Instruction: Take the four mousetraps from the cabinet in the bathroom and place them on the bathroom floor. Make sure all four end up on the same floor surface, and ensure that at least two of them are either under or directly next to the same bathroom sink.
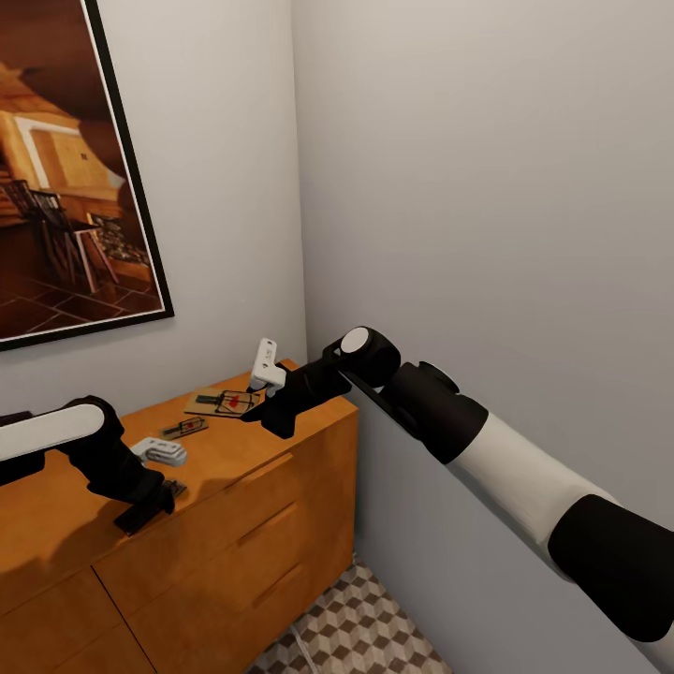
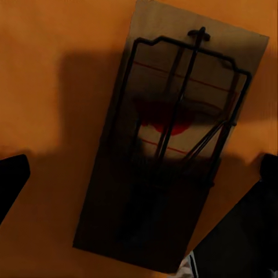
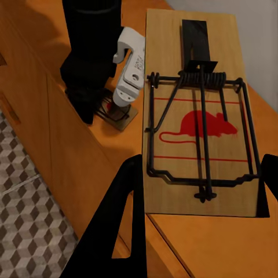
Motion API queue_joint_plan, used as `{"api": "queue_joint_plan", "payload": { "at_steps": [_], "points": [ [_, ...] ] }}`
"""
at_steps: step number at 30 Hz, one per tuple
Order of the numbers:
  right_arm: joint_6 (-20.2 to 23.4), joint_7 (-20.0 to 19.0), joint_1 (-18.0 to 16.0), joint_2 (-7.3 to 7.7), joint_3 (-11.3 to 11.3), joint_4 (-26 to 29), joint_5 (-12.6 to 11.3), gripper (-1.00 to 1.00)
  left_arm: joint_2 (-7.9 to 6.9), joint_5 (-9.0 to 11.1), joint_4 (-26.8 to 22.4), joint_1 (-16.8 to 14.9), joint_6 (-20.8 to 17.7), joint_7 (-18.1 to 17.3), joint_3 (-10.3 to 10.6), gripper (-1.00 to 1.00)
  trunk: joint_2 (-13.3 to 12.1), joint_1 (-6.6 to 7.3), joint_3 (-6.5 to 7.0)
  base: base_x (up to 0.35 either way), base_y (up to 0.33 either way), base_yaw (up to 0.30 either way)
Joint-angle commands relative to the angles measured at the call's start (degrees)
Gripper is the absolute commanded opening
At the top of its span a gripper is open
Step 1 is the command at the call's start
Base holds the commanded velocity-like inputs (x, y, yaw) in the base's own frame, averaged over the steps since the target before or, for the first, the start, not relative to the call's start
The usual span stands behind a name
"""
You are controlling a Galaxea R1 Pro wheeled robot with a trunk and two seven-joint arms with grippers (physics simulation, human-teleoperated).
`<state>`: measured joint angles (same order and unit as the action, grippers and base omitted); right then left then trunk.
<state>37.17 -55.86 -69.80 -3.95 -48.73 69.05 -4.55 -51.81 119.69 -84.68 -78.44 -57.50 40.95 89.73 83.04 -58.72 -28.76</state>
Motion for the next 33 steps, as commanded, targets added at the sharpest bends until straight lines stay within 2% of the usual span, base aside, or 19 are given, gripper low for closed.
{"api": "queue_joint_plan", "payload": {
  "at_steps": [1,3,8,9,27,30,31,32,33],
  "points": [
    [0.6,0.1,-0.1,0.0,0.0,0.0,-0.5,-1.0,0.0,0.6,-0.1,-0.1,0.1,0.5,0.5,1.0,0.0,0.0,-0.08,0.0,0.0,0.0],
    [0.6,0.1,-0.1,0.0,0.0,0.0,-0.5,-1.0,0.12,0.6,-0.1,-0.1,0.1,0.5,1.7,1.0,0.0,0.0,-0.08,0.0,0.0,0.0],
    [0.6,0.1,0.0,0.0,0.0,0.0,-0.5,-1.0,0.2,0.5,-0.1,-0.1,0.8,0.5,2.8,1.0,0.0,0.0,-0.08,0.0,0.0,0.0],
    [0.6,0.0,0.1,0.0,0.0,0.0,-0.5,-1.0,0.21,0.5,-0.1,-0.1,0.8,0.4,2.9,-1.0,0.0,0.0,-0.08,0.0,0.0,0.0],
    [0.5,0.2,0.2,0.07,0.0,-0.1,-0.5,-1.0,0.1,0.6,-0.2,-0.1,0.9,0.4,2.5,-1.0,0.0,0.0,-0.08,0.0,0.0,0.0],
    [0.5,0.3,0.2,0.19,0.0,-0.3,-0.5,-1.0,-0.5,0.6,-0.5,-0.2,0.4,0.4,-1.1,-1.0,0.0,0.0,-0.08,0.0,0.0,0.0],
    [0.5,0.4,0.2,0.18,0.1,-0.4,-0.5,-1.0,-0.77,0.7,-0.6,-0.2,0.2,0.4,-3.0,-1.0,0.0,0.0,-0.08,0.0,0.0,0.0],
    [0.5,0.7,0.2,0.18,0.1,-0.4,-0.5,-1.0,-1.27,0.7,-0.7,-0.2,-0.1,0.4,-5.7,-1.0,0.0,0.0,-0.08,0.0,0.0,0.0],
    [0.5,0.9,0.2,0.18,0.1,-0.4,-0.5,-1.0,-1.59,0.8,-0.7,-0.2,-0.3,0.4,-7.2,-1.0,0.0,0.0,-0.08,0.0,0.0,0.0]
  ]
}}
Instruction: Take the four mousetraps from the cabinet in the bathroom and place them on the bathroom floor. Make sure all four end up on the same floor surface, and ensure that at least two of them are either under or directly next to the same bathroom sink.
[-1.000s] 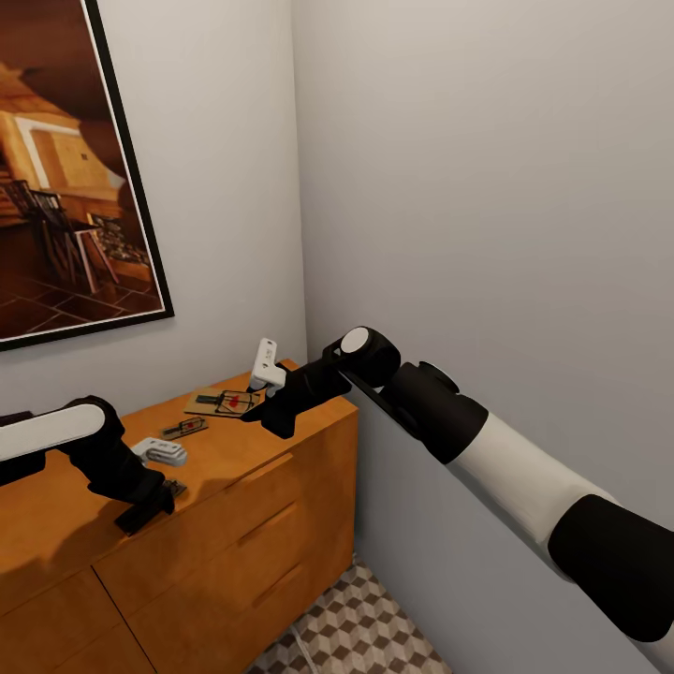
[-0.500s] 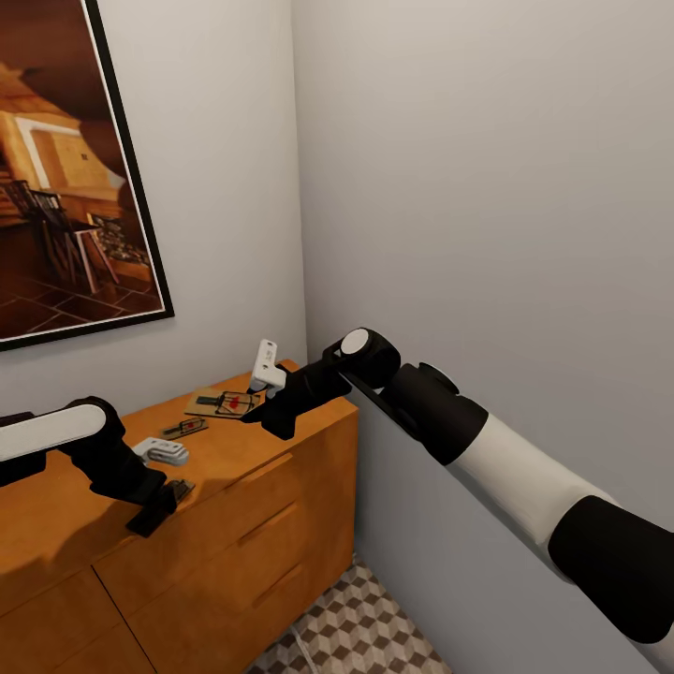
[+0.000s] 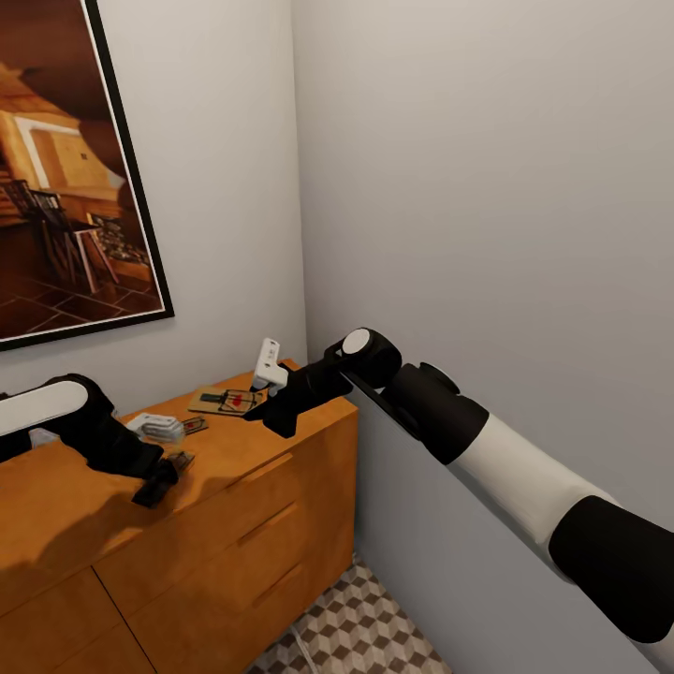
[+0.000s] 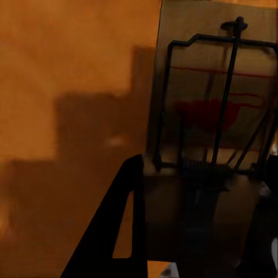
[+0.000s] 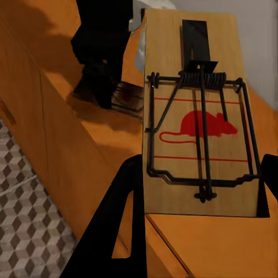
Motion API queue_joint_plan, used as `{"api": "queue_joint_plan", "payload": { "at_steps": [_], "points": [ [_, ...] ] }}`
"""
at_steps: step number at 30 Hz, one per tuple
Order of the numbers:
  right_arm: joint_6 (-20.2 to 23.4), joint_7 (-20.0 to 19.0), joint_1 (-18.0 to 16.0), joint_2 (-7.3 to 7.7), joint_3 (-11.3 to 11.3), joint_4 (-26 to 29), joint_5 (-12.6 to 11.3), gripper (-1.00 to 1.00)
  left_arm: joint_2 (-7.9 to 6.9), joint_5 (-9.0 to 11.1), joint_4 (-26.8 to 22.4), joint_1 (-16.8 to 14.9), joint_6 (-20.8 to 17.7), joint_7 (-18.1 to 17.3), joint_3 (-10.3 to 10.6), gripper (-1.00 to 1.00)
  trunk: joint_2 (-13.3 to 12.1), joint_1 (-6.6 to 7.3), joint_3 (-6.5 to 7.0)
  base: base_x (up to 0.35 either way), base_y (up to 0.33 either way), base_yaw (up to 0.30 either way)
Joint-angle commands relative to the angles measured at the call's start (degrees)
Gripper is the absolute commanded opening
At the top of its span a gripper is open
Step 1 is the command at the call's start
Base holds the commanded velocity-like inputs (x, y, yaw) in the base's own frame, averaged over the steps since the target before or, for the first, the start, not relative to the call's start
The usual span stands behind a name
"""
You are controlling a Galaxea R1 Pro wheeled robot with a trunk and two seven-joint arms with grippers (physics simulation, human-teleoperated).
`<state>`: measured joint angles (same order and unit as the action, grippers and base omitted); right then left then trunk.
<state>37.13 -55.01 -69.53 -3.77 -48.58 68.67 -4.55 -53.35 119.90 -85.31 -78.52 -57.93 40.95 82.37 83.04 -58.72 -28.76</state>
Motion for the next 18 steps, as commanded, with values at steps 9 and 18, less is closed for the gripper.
{"api": "queue_joint_plan", "payload": {
  "at_steps": [9,18],
  "points": [
    [0.7,3.2,-0.1,-0.01,0.1,-0.1,-0.6,-1.0,-1.13,0.7,-0.2,-0.3,-0.8,0.5,-3.0,-1.0,0.0,0.0,-0.07,0.0,0.0,0.0],
    [0.7,3.8,-0.1,-0.01,0.1,0.0,-0.7,-1.0,-1.1,1.5,-0.3,-0.4,-0.9,0.4,-5.6,-1.0,0.0,0.0,-0.07,0.0,0.0,0.0]
  ]
}}
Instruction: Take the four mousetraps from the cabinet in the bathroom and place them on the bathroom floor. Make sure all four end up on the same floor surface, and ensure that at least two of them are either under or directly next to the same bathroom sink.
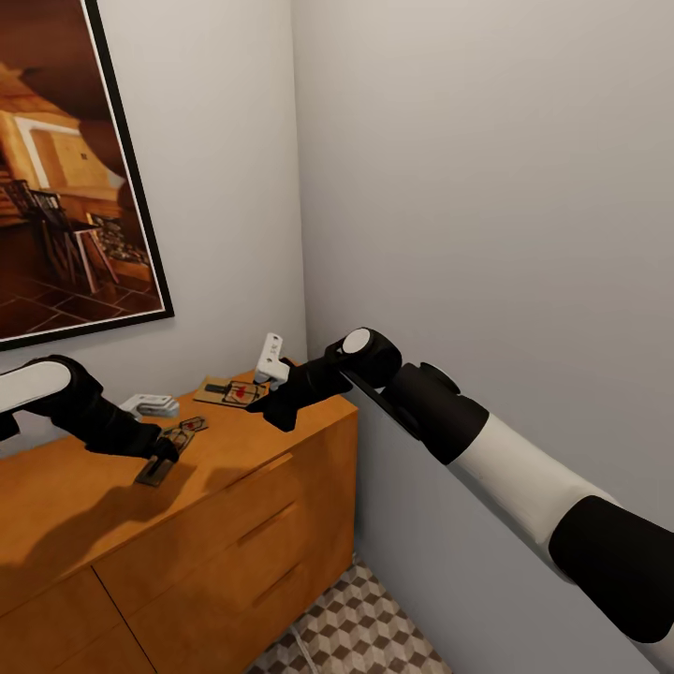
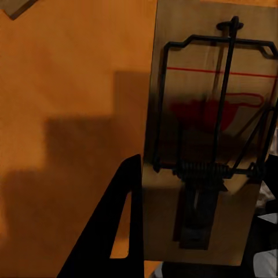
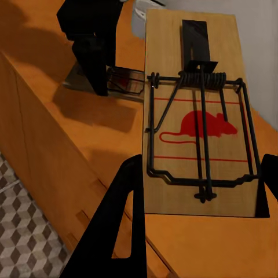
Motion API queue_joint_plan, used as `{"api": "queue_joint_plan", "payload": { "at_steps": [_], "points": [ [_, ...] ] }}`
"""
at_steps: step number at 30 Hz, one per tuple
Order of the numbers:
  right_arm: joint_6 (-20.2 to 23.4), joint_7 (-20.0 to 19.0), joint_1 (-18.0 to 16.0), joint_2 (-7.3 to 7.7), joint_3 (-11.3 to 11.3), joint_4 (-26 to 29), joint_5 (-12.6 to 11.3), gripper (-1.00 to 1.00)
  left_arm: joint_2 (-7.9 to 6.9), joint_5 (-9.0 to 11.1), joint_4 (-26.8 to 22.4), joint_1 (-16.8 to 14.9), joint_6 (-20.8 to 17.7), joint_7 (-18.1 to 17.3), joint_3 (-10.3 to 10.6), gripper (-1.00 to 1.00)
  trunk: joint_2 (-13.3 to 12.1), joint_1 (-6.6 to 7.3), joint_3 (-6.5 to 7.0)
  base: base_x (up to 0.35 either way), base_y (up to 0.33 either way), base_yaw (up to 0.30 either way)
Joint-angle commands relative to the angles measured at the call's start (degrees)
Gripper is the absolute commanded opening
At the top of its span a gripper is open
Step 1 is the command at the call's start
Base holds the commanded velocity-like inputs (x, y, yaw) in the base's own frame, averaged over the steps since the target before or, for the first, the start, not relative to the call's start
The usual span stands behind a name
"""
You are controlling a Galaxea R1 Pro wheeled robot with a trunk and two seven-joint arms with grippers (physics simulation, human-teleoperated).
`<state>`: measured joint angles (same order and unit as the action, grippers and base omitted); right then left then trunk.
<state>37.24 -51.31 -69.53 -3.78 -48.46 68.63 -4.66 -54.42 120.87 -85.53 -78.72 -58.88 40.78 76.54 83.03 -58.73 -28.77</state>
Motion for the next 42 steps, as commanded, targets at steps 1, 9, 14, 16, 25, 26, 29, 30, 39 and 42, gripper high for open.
{"api": "queue_joint_plan", "payload": {
  "at_steps": [1,9,14,16,25,26,29,30,39,42],
  "points": [
    [0.6,0.1,-0.1,0.0,0.0,0.0,-0.6,-1.0,-0.05,0.6,-0.1,-0.2,0.1,0.6,0.1,-1.0,0.0,0.0,-0.07,0.0,0.0,0.0],
    [0.8,0.0,-0.1,0.09,2.5,-0.1,-0.7,-1.0,-0.12,0.8,-0.1,-0.1,0.1,0.6,-1.7,-1.0,0.0,0.0,-0.07,0.0,0.0,0.0],
    [0.9,0.0,-0.1,0.38,5.2,-0.6,-0.6,-1.0,0.11,0.8,0.0,-0.1,0.2,0.6,-2.2,-1.0,0.0,0.0,-0.07,0.0,0.0,0.0],
    [0.9,0.0,-0.1,0.61,5.4,-0.9,-0.6,-1.0,0.23,0.8,0.0,-0.1,0.2,0.6,-2.3,-1.0,0.0,0.0,-0.07,0.0,0.0,0.0],
    [1.0,0.0,0.0,2.42,5.7,-1.3,-0.9,-1.0,0.71,0.8,0.2,-0.1,0.2,0.7,-2.3,-1.0,0.0,0.0,-0.07,-0.252,0.0,0.0],
    [1.0,0.0,0.0,2.48,5.7,-1.3,-0.9,-1.0,0.81,0.8,0.2,-0.1,0.3,0.7,-2.3,-1.0,0.0,0.0,-0.07,-0.328,0.0,0.0],
    [1.0,0.0,0.0,2.93,5.7,-1.3,-0.9,-1.0,0.94,0.8,0.2,0.0,0.3,0.7,-2.3,-1.0,0.0,0.0,-0.07,-0.331,0.0,0.0],
    [1.0,0.0,0.0,3.14,5.7,-1.3,-0.9,-1.0,0.99,0.8,0.2,0.0,0.3,0.7,-2.3,-1.0,0.0,0.0,-0.07,-0.333,0.0,0.0],
    [0.8,-0.2,2.0,4.91,5.7,-1.3,-0.7,-1.0,1.71,0.8,0.1,0.0,0.3,0.6,-2.1,-1.0,0.0,0.0,-0.07,-0.334,0.0,0.0],
    [0.7,-0.3,2.5,6.06,5.8,-1.3,-0.7,-1.0,3.25,0.8,0.0,0.0,0.3,0.6,-2.0,-1.0,0.0,0.0,-0.07,-0.334,0.0,0.0]
  ]
}}
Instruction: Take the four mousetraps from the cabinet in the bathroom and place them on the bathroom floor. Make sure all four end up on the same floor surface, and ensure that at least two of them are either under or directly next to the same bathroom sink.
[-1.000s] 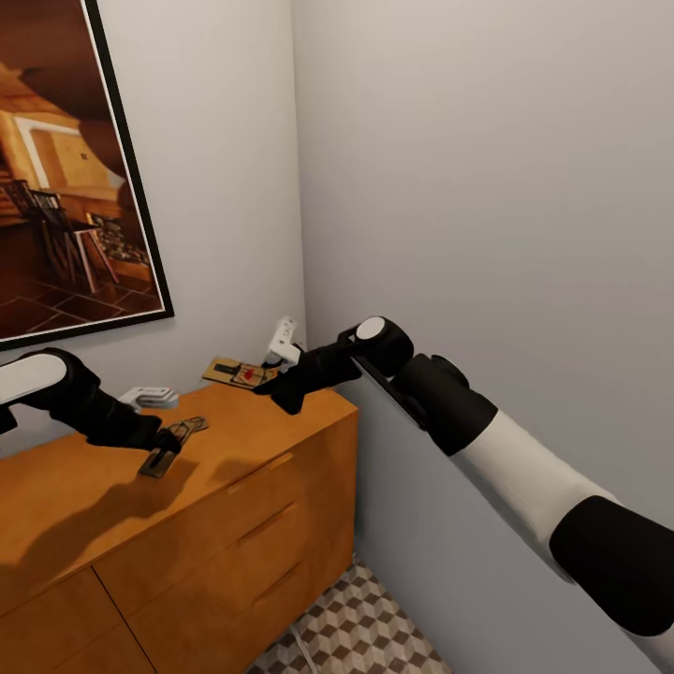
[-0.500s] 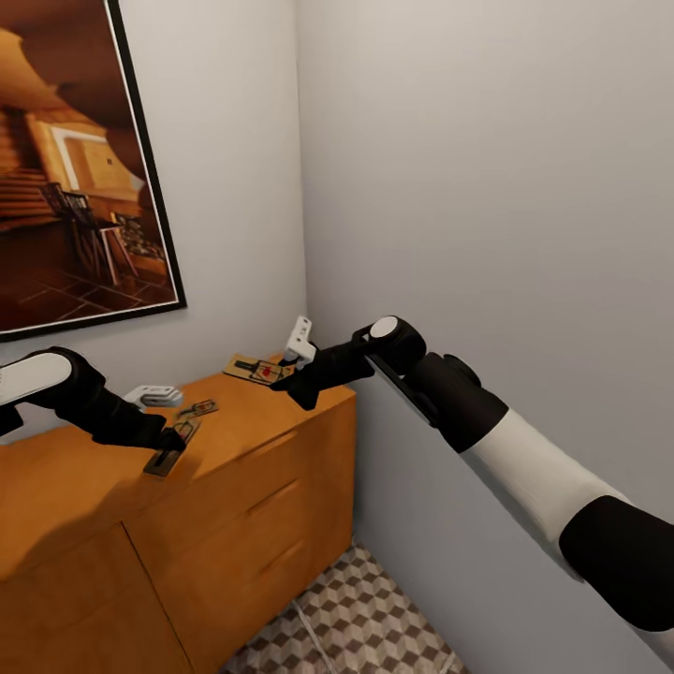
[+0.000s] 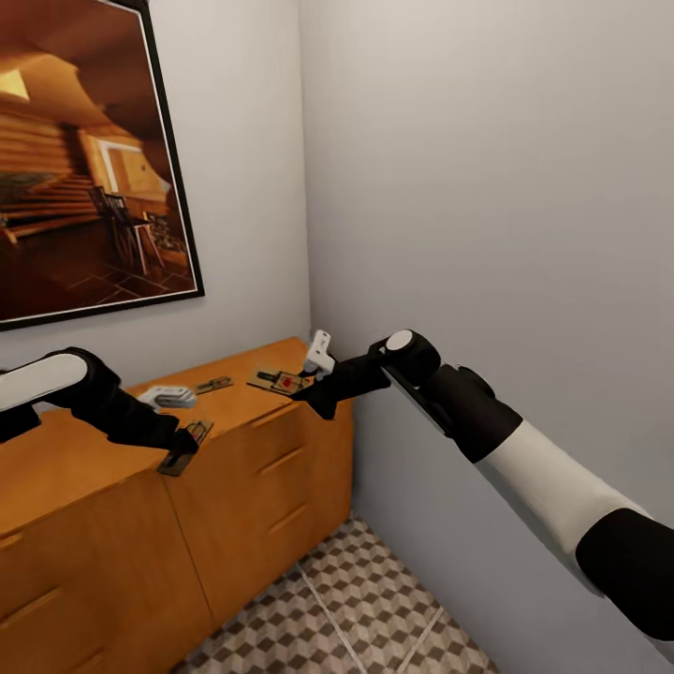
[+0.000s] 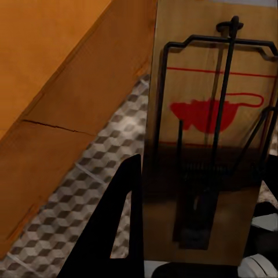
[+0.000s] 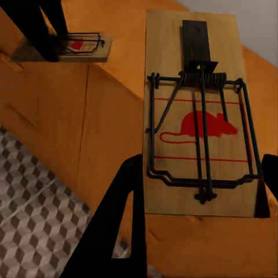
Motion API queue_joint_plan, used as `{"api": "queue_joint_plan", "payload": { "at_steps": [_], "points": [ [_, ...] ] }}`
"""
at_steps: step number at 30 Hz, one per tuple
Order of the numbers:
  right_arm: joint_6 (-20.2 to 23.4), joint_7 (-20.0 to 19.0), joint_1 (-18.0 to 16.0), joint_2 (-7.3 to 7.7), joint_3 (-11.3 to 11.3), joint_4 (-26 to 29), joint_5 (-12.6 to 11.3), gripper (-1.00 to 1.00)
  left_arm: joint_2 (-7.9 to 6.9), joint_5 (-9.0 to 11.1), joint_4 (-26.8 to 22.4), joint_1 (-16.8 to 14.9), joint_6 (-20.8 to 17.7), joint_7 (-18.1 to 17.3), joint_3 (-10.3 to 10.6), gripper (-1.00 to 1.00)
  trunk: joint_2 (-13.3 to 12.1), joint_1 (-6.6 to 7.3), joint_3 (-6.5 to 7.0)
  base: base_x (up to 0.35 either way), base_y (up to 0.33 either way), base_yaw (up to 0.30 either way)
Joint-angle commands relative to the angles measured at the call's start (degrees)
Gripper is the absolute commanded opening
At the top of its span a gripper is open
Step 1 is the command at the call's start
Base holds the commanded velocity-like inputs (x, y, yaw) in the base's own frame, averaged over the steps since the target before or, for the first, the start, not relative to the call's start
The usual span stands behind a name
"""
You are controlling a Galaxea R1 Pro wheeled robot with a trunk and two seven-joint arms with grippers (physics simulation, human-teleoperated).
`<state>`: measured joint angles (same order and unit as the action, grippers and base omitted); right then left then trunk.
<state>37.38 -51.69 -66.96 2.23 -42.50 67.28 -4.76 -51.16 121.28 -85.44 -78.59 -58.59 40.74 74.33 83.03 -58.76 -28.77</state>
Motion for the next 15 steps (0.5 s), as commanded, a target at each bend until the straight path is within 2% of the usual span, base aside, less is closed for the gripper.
{"api": "queue_joint_plan", "payload": {
  "at_steps": [1,2,3,4,6,7,10,13,15],
  "points": [
    [0.5,0.1,-0.1,0.39,-0.1,0.0,-0.6,-1.0,0.44,0.4,-0.1,-0.2,0.1,0.6,0.2,-1.0,0.0,0.04,-0.07,-0.334,0.0,0.0],
    [0.3,0.1,0.1,2.39,0.0,0.1,-0.7,-1.0,2.9,0.4,0.0,0.0,0.2,0.4,0.5,-1.0,0.0,0.04,-0.07,-0.334,0.0,0.0],
    [0.3,0.1,0.1,2.61,0.0,0.1,-0.7,-1.0,3.38,0.4,-0.1,0.0,0.2,0.3,0.6,-1.0,0.0,0.04,-0.07,-0.334,0.0,0.0],
    [0.4,0.3,1.1,3.22,0.0,0.1,-0.6,-1.0,6.65,0.5,0.2,0.3,0.8,-1.1,5.2,-1.0,0.0,0.04,-0.07,-0.334,0.0,0.0],
    [0.4,0.3,1.4,3.88,0.0,0.1,-0.5,-1.0,7.35,0.5,0.2,0.3,1.0,-1.4,6.8,-1.0,0.0,0.04,-0.07,-0.334,0.0,0.0],
    [0.5,0.3,1.6,4.64,0.0,0.1,-0.5,-1.0,7.7,0.5,0.2,0.4,1.3,-1.6,9.7,-1.0,0.0,0.04,-0.07,-0.334,0.0,0.0],
    [0.5,0.4,1.6,4.76,0.0,0.1,-0.5,-1.0,7.9,0.5,0.2,0.5,1.5,-2.4,11.6,-1.0,0.0,0.04,-0.07,-0.334,0.0,0.0],
    [0.5,0.4,2.1,4.79,-0.1,-0.1,-0.5,-1.0,8.3,0.5,0.3,0.8,3.3,-4.1,15.3,-1.0,0.0,0.04,-0.07,-0.334,0.0,0.0],
    [0.5,0.5,3.3,4.79,-0.1,-0.2,-0.4,-1.0,9.07,0.5,0.3,1.0,5.7,-6.1,18.3,-1.0,0.0,0.04,-0.07,-0.334,0.0,0.0]
  ]
}}
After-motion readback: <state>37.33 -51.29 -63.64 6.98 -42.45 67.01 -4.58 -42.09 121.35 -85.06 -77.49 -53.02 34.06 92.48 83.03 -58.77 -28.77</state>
